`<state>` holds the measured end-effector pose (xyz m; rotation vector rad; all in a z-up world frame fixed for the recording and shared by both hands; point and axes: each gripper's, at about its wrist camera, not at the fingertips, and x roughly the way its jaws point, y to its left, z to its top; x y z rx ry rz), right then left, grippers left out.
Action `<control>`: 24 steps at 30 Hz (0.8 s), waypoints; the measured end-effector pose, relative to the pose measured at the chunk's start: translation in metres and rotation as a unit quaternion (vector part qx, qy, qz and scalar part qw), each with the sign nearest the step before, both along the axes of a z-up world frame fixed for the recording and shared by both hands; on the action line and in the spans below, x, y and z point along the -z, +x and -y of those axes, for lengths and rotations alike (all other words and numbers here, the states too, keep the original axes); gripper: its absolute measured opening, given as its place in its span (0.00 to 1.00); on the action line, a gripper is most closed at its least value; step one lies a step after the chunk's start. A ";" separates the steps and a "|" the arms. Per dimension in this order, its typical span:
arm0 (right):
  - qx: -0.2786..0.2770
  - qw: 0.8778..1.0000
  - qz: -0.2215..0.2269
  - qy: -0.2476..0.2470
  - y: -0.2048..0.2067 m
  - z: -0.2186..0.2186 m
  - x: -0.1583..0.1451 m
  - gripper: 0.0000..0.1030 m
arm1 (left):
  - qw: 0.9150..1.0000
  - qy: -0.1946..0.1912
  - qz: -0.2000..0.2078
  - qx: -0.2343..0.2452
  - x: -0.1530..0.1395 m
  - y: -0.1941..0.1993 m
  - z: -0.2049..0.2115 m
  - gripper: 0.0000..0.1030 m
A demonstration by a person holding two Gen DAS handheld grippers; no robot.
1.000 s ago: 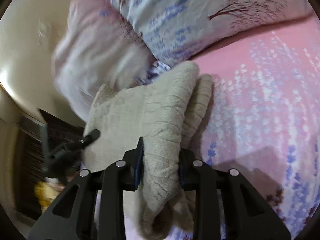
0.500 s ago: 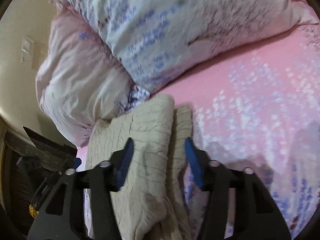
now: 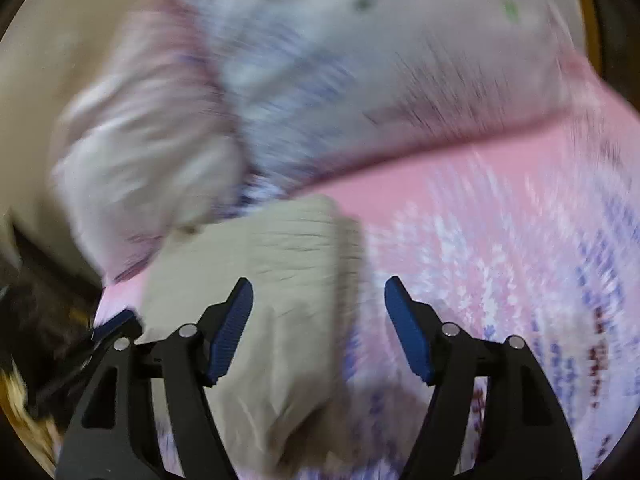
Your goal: Fold small clothes
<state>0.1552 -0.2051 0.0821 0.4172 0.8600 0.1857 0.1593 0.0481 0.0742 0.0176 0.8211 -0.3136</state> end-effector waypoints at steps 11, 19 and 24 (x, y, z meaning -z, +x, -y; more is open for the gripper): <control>-0.111 0.973 -0.018 -0.200 -0.046 -0.062 0.026 0.26 | 0.980 0.199 0.010 -0.020 0.029 -0.046 -0.007 0.56; -0.041 0.987 0.031 -0.155 -0.075 -0.051 -0.003 0.97 | 0.987 0.149 0.018 -0.055 0.014 -0.065 -0.014 0.97; 0.002 0.987 0.024 -0.158 -0.092 -0.043 -0.009 0.98 | 0.991 0.110 0.012 -0.071 0.006 -0.091 -0.013 0.99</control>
